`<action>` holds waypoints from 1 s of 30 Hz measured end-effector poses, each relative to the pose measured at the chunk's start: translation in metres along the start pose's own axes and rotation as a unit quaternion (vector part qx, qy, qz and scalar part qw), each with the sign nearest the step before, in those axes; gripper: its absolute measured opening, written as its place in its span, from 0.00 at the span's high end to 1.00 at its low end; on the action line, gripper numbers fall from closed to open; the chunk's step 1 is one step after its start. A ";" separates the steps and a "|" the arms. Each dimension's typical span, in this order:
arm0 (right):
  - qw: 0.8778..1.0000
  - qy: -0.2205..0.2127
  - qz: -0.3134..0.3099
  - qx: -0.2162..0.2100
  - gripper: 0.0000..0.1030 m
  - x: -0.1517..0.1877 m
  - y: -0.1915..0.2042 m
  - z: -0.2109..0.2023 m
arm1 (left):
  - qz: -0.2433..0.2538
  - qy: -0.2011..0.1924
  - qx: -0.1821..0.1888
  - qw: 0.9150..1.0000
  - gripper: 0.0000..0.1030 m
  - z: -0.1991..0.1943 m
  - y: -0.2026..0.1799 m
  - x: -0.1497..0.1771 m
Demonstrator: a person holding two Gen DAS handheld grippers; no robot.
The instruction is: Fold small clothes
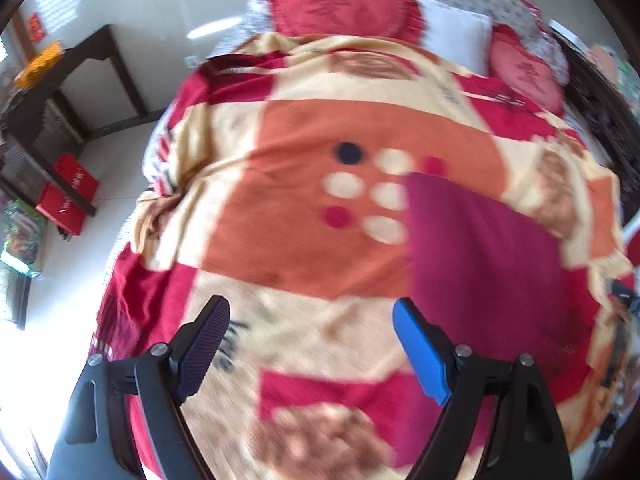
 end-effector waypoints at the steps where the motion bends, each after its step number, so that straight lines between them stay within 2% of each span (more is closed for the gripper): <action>1: 1.000 -0.006 0.013 0.026 0.70 -0.006 -0.027 0.011 | -0.006 -0.005 -0.005 1.000 0.16 0.008 0.006 0.000; 3: 0.997 -0.009 0.024 0.068 0.70 -0.014 -0.068 0.033 | -0.035 -0.011 -0.009 0.999 0.16 0.037 0.024 0.003; 5: 0.996 -0.014 0.021 0.084 0.70 -0.019 -0.091 0.051 | -0.064 -0.009 -0.013 0.998 0.16 0.060 0.038 0.007; 8: 0.994 -0.033 0.018 0.103 0.70 -0.019 -0.122 0.077 | -0.107 -0.012 -0.043 0.993 0.16 0.094 0.061 0.018; 9: 0.993 -0.037 0.023 0.112 0.70 -0.017 -0.134 0.087 | -0.109 -0.026 -0.047 0.993 0.14 0.096 0.063 0.019; 11: 0.991 -0.045 0.039 0.117 0.70 -0.015 -0.152 0.099 | -0.091 -0.076 -0.056 0.991 0.02 0.095 0.059 0.022; 12: 0.991 -0.047 0.047 0.116 0.69 -0.014 -0.159 0.104 | -0.083 -0.075 -0.057 0.992 0.00 0.098 0.056 0.024; 14: 0.992 -0.055 0.050 0.100 0.61 -0.008 -0.167 0.113 | -0.073 -0.081 -0.071 0.991 0.00 0.102 0.052 0.027; 16: 0.991 -0.073 0.028 0.105 0.54 -0.006 -0.167 0.116 | -0.072 -0.101 -0.082 0.989 0.00 0.102 0.050 0.031; 17: 0.991 -0.078 0.024 0.104 0.48 -0.005 -0.167 0.117 | -0.071 -0.103 -0.085 0.988 0.00 0.103 0.049 0.031; 20: 0.991 -0.088 0.027 0.094 0.31 -0.002 -0.171 0.126 | -0.065 -0.111 -0.097 0.987 0.00 0.103 0.046 0.034; 22: 0.990 -0.100 0.038 0.091 0.24 0.000 -0.177 0.128 | -0.061 -0.114 -0.103 0.986 0.00 0.102 0.044 0.034; 30: 0.990 -0.106 0.051 0.073 0.19 0.000 -0.182 0.130 | -0.054 -0.116 -0.113 0.985 0.00 0.106 0.042 0.032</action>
Point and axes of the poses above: each gripper's, at about its wrist camera, not at the fingertips, and z roughly the way its jaws point, y to its left, x to its underside, the point moved 3 cm from there along z, roughly the way its jaws point, and after that the axes turned 1 degree about y, right-handed, at the moved point
